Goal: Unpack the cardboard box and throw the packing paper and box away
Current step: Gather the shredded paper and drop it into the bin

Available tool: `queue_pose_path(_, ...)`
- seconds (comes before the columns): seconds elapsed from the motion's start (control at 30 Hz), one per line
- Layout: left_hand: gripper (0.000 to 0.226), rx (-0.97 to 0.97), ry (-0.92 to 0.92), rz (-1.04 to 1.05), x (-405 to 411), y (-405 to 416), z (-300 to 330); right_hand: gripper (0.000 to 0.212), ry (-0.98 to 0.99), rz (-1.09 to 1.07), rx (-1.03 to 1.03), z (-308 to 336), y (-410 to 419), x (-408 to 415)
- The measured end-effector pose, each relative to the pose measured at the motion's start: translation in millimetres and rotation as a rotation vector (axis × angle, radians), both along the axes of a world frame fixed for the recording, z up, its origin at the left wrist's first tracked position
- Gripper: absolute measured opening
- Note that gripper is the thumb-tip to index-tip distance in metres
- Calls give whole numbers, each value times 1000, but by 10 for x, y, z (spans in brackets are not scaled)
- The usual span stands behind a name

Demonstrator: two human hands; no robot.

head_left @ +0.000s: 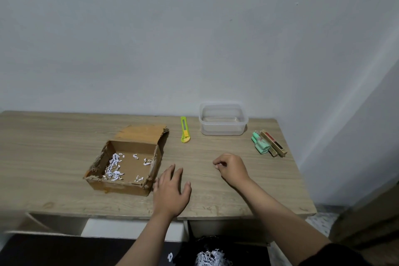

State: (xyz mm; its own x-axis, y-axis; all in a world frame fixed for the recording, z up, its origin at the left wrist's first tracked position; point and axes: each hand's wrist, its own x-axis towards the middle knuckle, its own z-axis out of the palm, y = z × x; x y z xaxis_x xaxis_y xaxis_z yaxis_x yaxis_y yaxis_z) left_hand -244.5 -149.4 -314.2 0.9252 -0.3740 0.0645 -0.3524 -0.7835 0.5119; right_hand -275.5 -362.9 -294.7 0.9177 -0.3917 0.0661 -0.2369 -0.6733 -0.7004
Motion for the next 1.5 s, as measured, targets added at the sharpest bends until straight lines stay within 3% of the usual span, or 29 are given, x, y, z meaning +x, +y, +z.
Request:
queue_pose_path(0.1, 60, 7, -10, 2, 6, -4, -9, 16, -7, -36, 5, 0, 73, -73)
queue_pose_path(0.3, 60, 26, -29, -4, 22, -3, -45, 7, 0, -159, 235, 72, 277, -498)
queue_pose_path(0.5, 52, 20, -19, -28, 30, -13, -26, 16, 6, -315, 327, 161, 538, -1081)
queue_pose_path(0.8, 54, 100, 28, -298, -39, 270, -37, 1, 130, -445, 151, -48, 1240, -1824)
queue_pose_path(1.0, 55, 74, 23, -445, -154, 612, -35, 21, 248, -480, 52, -199, 1646, -1999)
queue_pose_path(1.13, 51, -1, 142, -502, -130, 808, 3, 18, 177, -552, 61, -136, 1819, -1983)
queue_pose_path(1.27, 30, -216, 258, -462, -176, 993, 78, 7, 93, -581, 108, -41, 1942, -1816)
queue_pose_path(1.5, 18, -388, 150, -501, -147, 1359, 333, 6, -82, -475, 124, 170, 2141, -1109)
